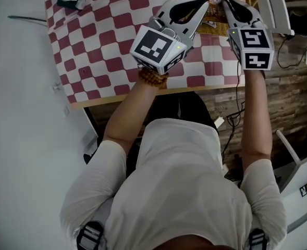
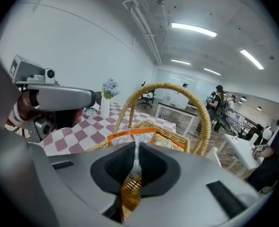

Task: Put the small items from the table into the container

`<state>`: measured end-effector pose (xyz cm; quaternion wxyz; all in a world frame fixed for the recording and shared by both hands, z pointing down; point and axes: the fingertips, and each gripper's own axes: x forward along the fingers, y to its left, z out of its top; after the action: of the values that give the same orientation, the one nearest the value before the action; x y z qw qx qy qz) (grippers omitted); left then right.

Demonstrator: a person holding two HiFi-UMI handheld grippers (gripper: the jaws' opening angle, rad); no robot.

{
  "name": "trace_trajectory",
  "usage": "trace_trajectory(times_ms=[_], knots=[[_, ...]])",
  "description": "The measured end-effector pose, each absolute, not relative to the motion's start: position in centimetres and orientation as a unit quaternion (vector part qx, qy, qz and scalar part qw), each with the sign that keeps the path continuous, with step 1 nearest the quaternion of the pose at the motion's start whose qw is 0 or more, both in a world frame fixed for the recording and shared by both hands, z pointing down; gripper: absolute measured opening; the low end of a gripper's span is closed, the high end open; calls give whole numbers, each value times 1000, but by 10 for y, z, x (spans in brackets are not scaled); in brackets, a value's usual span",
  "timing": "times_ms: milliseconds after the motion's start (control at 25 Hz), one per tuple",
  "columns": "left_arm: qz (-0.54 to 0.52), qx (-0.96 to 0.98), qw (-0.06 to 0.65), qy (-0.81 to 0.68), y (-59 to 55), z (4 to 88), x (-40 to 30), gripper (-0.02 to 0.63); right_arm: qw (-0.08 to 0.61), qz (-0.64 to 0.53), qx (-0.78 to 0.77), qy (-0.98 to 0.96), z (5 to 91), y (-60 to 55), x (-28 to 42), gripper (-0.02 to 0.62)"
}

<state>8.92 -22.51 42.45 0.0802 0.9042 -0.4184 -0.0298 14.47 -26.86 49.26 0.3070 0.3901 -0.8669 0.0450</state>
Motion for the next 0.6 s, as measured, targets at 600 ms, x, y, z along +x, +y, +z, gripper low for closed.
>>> trace_trajectory(times_ms=[600], knots=[[-29, 894, 52, -444, -188, 367, 62, 26, 262, 40, 423, -866, 461, -268, 160, 110]])
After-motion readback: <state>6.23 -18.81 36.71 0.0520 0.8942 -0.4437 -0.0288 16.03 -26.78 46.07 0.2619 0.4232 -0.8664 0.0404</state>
